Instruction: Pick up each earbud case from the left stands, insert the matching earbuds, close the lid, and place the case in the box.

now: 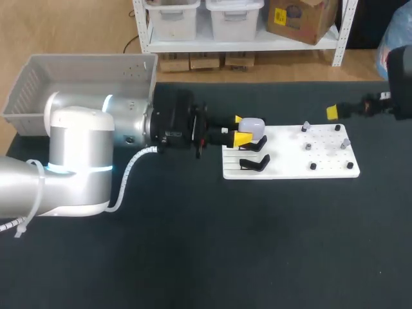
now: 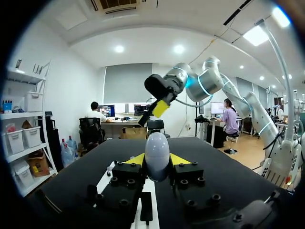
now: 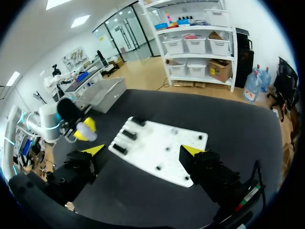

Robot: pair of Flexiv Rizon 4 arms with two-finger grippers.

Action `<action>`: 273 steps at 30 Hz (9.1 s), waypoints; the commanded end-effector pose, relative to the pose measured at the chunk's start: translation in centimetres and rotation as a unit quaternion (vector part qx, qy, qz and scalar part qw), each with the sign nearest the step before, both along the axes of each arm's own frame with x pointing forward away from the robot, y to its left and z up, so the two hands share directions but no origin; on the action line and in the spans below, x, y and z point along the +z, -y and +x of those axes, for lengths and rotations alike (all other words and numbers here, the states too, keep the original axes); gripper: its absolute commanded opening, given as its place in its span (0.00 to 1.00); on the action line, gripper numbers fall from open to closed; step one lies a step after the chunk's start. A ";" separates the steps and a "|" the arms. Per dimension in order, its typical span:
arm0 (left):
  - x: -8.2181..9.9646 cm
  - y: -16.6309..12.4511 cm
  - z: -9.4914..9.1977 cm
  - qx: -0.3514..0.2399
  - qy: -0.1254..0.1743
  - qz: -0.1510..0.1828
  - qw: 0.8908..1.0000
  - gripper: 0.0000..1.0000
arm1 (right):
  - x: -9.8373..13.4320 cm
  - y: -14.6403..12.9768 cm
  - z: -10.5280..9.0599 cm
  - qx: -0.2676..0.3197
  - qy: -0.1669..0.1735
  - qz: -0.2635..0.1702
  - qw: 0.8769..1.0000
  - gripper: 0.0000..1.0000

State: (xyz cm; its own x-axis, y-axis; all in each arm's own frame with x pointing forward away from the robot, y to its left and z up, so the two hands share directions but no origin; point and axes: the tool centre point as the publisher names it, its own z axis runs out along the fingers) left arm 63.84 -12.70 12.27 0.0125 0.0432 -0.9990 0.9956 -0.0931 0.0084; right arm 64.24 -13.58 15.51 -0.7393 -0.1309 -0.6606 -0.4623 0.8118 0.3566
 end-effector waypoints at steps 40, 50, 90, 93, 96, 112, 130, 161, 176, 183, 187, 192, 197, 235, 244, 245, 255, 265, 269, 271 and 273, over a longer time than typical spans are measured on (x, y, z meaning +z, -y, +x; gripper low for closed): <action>-0.1 0.0 0.1 -0.001 0.000 0.000 1.000 0.00 | -2.2 -14.2 -3.5 0.015 -0.031 0.010 0.999 1.00; -0.1 0.0 0.1 -0.001 0.000 0.000 1.000 0.00 | -3.0 -13.9 -1.9 0.011 -0.040 0.017 0.999 1.00; -0.1 0.0 0.1 -0.001 0.000 0.000 1.000 0.00 | 3.1 -9.3 -0.9 -0.047 0.068 -0.112 0.990 1.00; -0.1 0.0 0.1 -0.001 0.000 0.000 1.000 0.00 | 3.3 -7.6 -0.8 -0.060 0.056 -0.179 0.980 1.00; -0.1 0.0 0.1 -0.001 0.000 0.000 1.000 0.00 | 2.6 -5.8 -0.6 -0.067 0.017 -0.243 0.968 1.00; -0.1 0.0 0.1 -0.001 0.000 0.000 1.000 0.00 | -3.9 1.5 0.5 -0.053 -0.132 -0.373 0.917 1.00; -0.1 0.0 0.1 -0.001 0.000 0.000 1.000 0.00 | -9.0 4.0 2.9 -0.021 -0.203 -0.397 0.895 1.00; -0.1 0.0 0.1 -0.001 0.000 0.000 1.000 0.00 | -13.2 5.9 4.5 -0.040 -0.196 -0.405 0.892 0.45; -0.1 0.0 0.1 -0.001 0.000 0.000 1.000 0.00 | -13.9 6.1 4.9 -0.038 -0.191 -0.408 0.892 0.39; -0.1 0.0 0.1 -0.001 0.000 0.000 1.000 0.00 | -14.1 6.1 5.0 -0.040 -0.188 -0.408 0.892 0.35; -0.1 0.0 0.1 -0.001 0.000 0.000 1.000 0.00 | -14.2 6.1 5.1 -0.041 -0.187 -0.408 0.893 0.31; -0.1 0.0 0.1 -0.001 0.000 0.000 1.000 0.00 | -14.2 6.1 5.2 -0.040 -0.187 -0.409 0.892 0.31; -0.1 0.0 0.1 -0.001 0.000 0.000 1.000 0.00 | -14.4 6.1 5.3 -0.041 -0.187 -0.410 0.892 0.32; -0.1 0.0 0.1 -0.001 0.000 0.000 1.000 0.00 | -1.5 -2.2 -2.6 -0.173 -0.224 -0.330 0.901 0.00; -0.1 0.0 0.1 -0.001 0.000 0.000 1.000 0.00 | 1.2 -7.6 -5.4 -0.185 -0.220 -0.313 0.905 0.00; -0.1 0.0 0.1 -0.001 0.000 0.000 1.000 0.00 | 1.5 -8.3 -5.8 -0.181 -0.217 -0.314 0.906 0.00; -0.1 0.0 0.1 -0.001 0.000 0.000 1.000 0.00 | 1.5 -8.3 -5.8 -0.181 -0.217 -0.314 0.906 0.00; -0.1 0.0 0.1 -0.001 0.000 0.000 1.000 0.00 | 2.3 -10.0 -5.4 -0.263 -0.240 -0.300 0.885 0.00; -0.1 0.0 0.1 -0.001 0.000 0.000 1.000 0.00 | 3.2 -11.1 -5.6 -0.314 -0.251 -0.266 0.876 0.00; -0.1 0.0 0.1 -0.001 0.000 0.000 1.000 0.00 | 3.6 -11.6 -5.7 -0.331 -0.254 -0.252 0.873 0.00; -0.1 0.1 0.0 -0.004 -0.002 -0.009 1.000 0.00 | 3.9 -11.7 -5.8 -0.352 -0.262 -0.249 0.863 0.00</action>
